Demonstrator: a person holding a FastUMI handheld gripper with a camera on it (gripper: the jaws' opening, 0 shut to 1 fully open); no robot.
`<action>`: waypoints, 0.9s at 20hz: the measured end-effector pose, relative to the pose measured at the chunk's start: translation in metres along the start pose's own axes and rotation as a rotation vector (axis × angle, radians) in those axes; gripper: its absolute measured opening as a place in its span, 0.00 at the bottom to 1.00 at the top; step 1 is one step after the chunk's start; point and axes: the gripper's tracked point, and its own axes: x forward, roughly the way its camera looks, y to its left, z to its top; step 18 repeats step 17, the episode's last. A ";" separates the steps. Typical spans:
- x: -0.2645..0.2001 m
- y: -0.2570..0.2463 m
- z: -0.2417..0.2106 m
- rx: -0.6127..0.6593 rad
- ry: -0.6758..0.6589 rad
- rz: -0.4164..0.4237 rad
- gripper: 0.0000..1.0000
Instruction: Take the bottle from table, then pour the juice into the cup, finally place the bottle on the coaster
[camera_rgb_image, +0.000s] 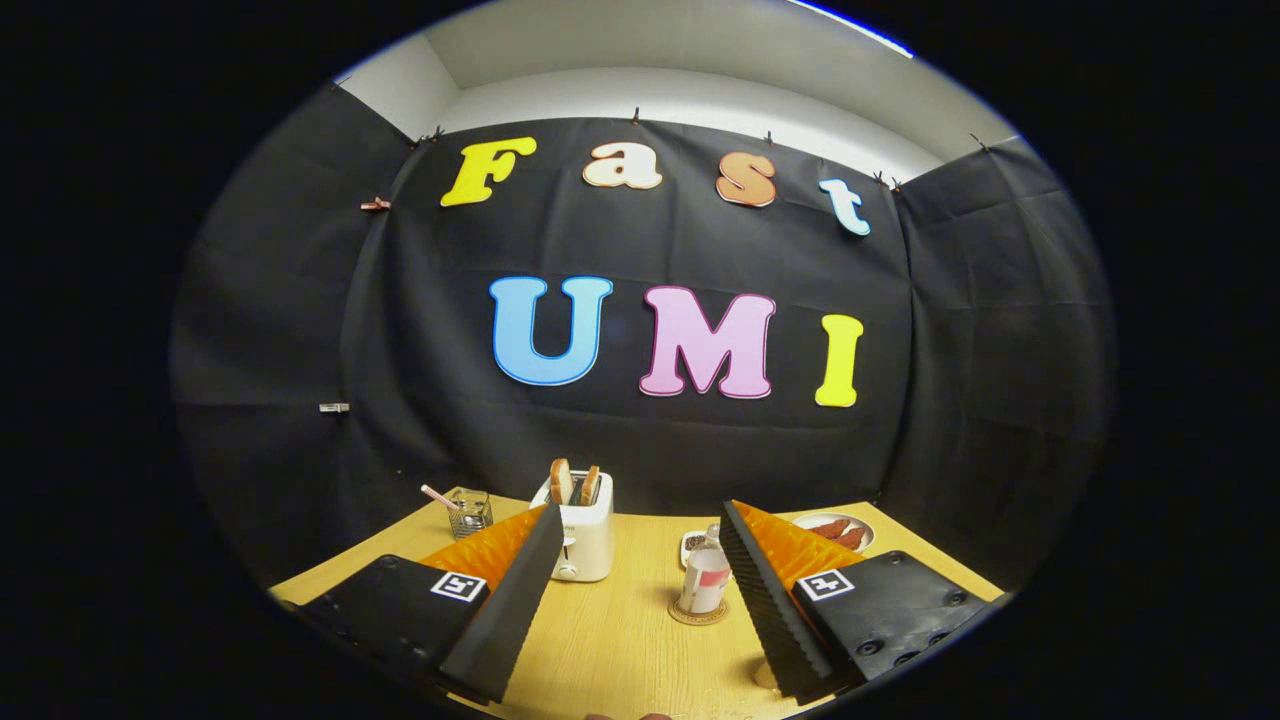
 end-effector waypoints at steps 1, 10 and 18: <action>-0.002 -0.004 0.006 0.000 -0.008 0.003 0.96; -0.018 -0.040 0.023 0.077 -0.028 -0.022 0.97; -0.020 -0.055 0.023 0.106 -0.028 -0.027 0.97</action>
